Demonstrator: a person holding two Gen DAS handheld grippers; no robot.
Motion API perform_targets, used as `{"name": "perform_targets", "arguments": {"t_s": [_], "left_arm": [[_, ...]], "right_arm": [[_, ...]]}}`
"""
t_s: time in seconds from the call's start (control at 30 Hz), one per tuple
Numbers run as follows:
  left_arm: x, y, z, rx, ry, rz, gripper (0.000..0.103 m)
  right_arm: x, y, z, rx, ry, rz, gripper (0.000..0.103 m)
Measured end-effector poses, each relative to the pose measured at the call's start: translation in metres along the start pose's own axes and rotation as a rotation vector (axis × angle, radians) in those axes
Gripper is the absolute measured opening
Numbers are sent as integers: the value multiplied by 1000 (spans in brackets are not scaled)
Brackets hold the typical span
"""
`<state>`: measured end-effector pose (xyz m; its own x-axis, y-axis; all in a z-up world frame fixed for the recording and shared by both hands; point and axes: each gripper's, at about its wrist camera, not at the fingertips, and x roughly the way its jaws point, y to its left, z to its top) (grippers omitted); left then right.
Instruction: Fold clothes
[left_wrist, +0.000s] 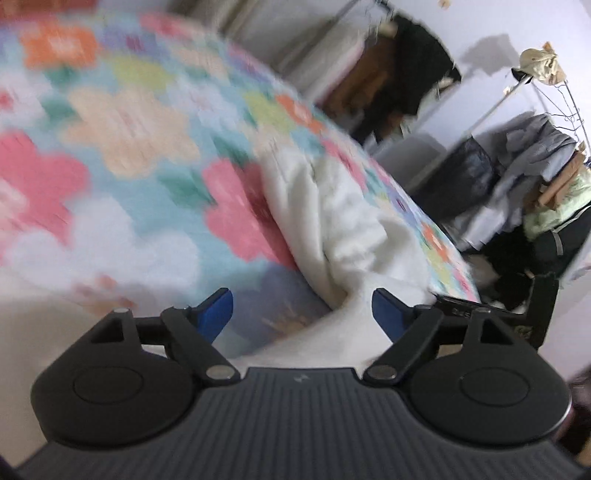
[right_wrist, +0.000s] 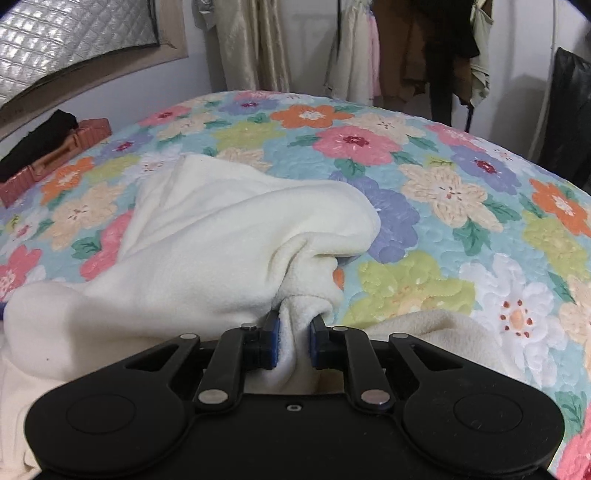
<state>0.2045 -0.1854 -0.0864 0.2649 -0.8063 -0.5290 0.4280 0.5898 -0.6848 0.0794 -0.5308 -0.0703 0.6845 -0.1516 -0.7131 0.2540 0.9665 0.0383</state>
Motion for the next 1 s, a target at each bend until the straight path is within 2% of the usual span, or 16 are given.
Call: {"name": "perform_targets", "arguments": {"t_s": [0.1, 0.13, 0.23, 0.27, 0.33, 0.4, 0.47, 0.53, 0.6, 0.67, 0.73, 0.77, 0.8, 0.87, 0.93, 1.0], "left_arm": [[28, -9, -7, -12, 73, -38, 84], [32, -13, -10, 11, 73, -30, 79], [39, -23, -16, 74, 61, 7, 7], [33, -25, -14, 72, 32, 25, 7], [6, -32, -7, 115, -93, 105, 6], [-31, -44, 1, 188, -239, 198, 6], [-74, -48, 8, 195, -336, 238, 6], [-110, -42, 13, 128, -365, 250, 6], [-143, -30, 4, 63, -412, 298, 6], [-160, -19, -16, 48, -468, 450, 7], [-162, -5, -38, 30, -484, 627, 7], [-157, 5, -46, 12, -453, 705, 7], [-150, 16, -47, -23, -385, 726, 7], [-134, 37, -47, -98, -235, 742, 7], [-131, 41, -47, -135, -224, 689, 8], [-134, 36, -42, -91, -244, 655, 8]], "right_arm": [[-2, -2, 1, 3, -20, 27, 18], [-4, -3, 1, 11, -32, 44, 18], [-11, -2, 5, 50, -79, 115, 19], [-14, 0, 7, 66, -96, 146, 19], [-19, 4, 12, 99, -131, 217, 20], [-24, 10, 19, 127, -160, 331, 30], [-29, 19, 26, 126, -174, 434, 34], [-34, 31, 33, 100, -166, 521, 43], [-39, 41, 37, 69, -156, 554, 56], [-43, 46, 39, 31, -161, 540, 57], [-38, 46, 40, 3, -142, 497, 58], [-34, 46, 41, -8, -129, 471, 58], [-30, 46, 41, -19, -115, 445, 58], [-17, 47, 46, -39, -71, 384, 58], [-2, 48, 54, -54, -20, 320, 58], [12, 48, 64, -41, 15, 294, 58]]}}
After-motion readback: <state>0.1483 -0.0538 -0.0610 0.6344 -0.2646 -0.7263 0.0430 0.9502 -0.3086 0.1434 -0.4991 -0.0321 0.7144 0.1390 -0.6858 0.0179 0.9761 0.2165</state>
